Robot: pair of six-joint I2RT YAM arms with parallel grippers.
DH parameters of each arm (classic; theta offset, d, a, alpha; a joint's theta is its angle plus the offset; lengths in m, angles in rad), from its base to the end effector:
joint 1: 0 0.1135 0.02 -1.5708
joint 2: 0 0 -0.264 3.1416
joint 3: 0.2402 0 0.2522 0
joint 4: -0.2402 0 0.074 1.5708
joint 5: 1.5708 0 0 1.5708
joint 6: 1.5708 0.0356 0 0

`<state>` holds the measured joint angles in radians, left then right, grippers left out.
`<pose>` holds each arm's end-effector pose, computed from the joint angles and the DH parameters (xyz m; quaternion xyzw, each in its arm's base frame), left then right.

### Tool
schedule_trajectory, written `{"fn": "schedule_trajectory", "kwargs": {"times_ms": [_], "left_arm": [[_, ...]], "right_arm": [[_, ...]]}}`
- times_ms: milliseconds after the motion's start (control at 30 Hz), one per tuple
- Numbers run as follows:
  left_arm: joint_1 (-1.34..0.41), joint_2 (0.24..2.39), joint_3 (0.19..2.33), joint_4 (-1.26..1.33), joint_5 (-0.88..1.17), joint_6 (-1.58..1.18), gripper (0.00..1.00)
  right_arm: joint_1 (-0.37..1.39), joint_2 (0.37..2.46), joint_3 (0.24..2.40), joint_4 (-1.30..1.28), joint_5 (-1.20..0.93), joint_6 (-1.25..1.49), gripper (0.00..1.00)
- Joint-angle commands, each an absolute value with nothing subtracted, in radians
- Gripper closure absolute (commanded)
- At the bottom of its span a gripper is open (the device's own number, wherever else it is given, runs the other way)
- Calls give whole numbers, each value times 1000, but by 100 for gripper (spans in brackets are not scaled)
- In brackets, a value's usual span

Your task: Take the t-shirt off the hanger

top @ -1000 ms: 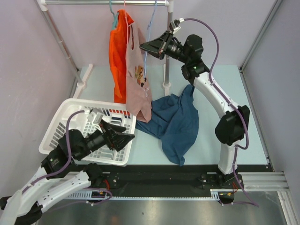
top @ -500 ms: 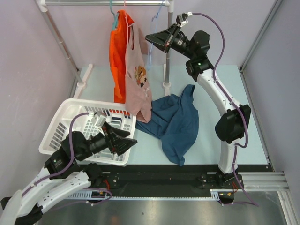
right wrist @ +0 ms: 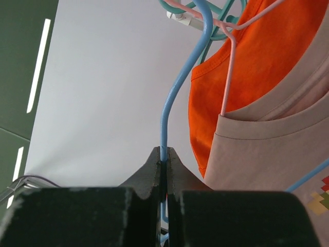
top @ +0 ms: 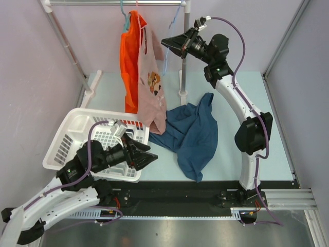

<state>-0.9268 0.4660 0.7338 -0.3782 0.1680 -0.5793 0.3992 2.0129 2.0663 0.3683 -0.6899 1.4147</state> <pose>0.0630 -0.0939 0.3428 0.1835 0.7216 -0.5002 0.4422 0.4214 0.2024 0.4666 0.0006 0.5849 0.7354 0.3420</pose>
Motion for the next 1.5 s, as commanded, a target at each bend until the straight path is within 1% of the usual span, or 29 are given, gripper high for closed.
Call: {"fn": "schedule_trajectory", "kwargs": {"times_ms": [0, 67, 133, 167, 233, 267, 300, 333, 367, 433, 467, 500, 533, 600, 633, 700, 733, 767, 867, 900, 967, 1000, 1033, 1133, 1233, 1333, 1467], "left_arm": [[-946, 494, 736, -325, 161, -601, 24], [-954, 517, 747, -331, 152, -595, 23], [-959, 549, 755, -330, 150, -588, 20], [-960, 560, 767, -328, 150, -584, 19], [-963, 596, 781, -324, 146, -574, 16], [-965, 609, 798, -324, 141, -571, 14], [-966, 624, 805, -322, 137, -562, 13], [-966, 653, 811, -318, 132, -557, 10], [-968, 673, 825, -318, 121, -555, 9], [-974, 734, 844, -304, 111, -543, 8], [-989, 755, 850, -298, 101, -534, 7], [-1002, 776, 856, -290, 89, -528, 7], [-1018, 804, 873, -276, 48, -520, 7], [-1087, 883, 899, -275, -38, -486, 6], [-1115, 912, 931, -287, -143, -473, 5], [-1184, 1012, 962, -299, -253, -433, 3], [-1198, 1046, 985, -299, -285, -425, 3], [-1206, 1125, 994, -301, -322, -422, 2], [-1206, 1253, 1044, -296, -344, -391, 0], [-1203, 1349, 1061, -296, -345, -376, 0], [-1194, 1446, 1143, -314, -339, -333, 0], [-1175, 1603, 1207, -346, -322, -301, 0], [-1161, 1653, 1263, -353, -319, -292, 0], [-1105, 1790, 1348, -353, -275, -247, 0], [-1056, 1894, 1417, -331, -262, -163, 0], [-974, 2014, 1527, -391, -227, -105, 0], [-934, 2074, 1569, -414, -284, -37, 0]], "right_arm": [[396, 2014, 2089, 355, -704, 1402, 100], [399, 2000, 2095, 268, -700, 1338, 99], [399, 1977, 2094, 213, -696, 1281, 89], [399, 1967, 2088, 172, -699, 1266, 77], [399, 1927, 2066, 99, -689, 1203, 66], [400, 1913, 2063, 63, -683, 1174, 54], [400, 1899, 2063, 29, -670, 1145, 49], [397, 1870, 2065, -56, -666, 1094, 45], [391, 1856, 2065, -95, -663, 1065, 35], [385, 1806, 2065, -211, -652, 976, 23], [377, 1786, 2066, -262, -646, 941, 6], [370, 1764, 2068, -312, -620, 904, 4], [362, 1743, 2066, -415, -603, 863, 0], [347, 1663, 2048, -513, -528, 746, 0], [339, 1632, 2039, -602, -500, 711, 0], [318, 1531, 1999, -681, -398, 622, 0], [310, 1493, 1976, -740, -358, 603, 0], [304, 1404, 1904, -758, -289, 583, 0], [276, 1263, 1774, -788, -188, 545, 0], [267, 1177, 1691, -790, -175, 531, 0], [259, 1093, 1610, -804, -164, 522, 0], [255, 992, 1501, -819, -179, 525, 0], [255, 964, 1467, -824, -196, 525, 0], [252, 849, 1329, -839, -258, 531, 0], [253, 760, 1225, -859, -299, 554, 0], [253, 678, 1142, -861, -356, 587, 0], [253, 614, 1085, -870, -365, 595, 0]]}}
